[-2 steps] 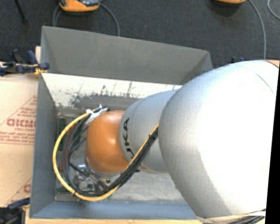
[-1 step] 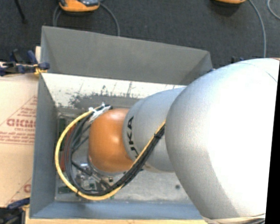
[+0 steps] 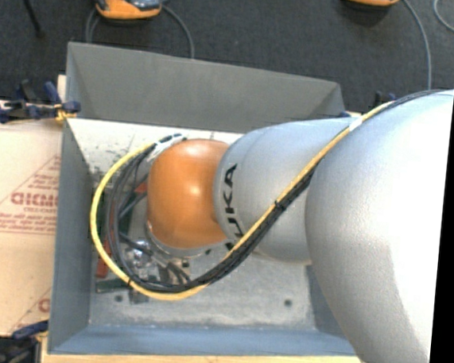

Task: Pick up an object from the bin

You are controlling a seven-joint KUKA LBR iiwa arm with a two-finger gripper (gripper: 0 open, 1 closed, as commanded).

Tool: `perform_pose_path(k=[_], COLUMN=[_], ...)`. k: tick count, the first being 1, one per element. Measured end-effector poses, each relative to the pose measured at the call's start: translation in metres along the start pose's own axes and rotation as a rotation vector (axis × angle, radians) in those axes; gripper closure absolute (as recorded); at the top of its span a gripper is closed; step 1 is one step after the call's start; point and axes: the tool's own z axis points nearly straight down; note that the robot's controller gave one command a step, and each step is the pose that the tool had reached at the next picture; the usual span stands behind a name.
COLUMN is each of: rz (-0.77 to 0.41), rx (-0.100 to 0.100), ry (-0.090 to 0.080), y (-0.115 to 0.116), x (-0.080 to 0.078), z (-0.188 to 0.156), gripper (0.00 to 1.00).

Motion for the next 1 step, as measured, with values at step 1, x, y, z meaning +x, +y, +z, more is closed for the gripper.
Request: perform_pose_path(k=[1], rz=[-0.003], rx=[-0.001], ry=[-0.013], y=[-0.0008], x=[-0.0012], z=[-0.0104], gripper=[1.0])
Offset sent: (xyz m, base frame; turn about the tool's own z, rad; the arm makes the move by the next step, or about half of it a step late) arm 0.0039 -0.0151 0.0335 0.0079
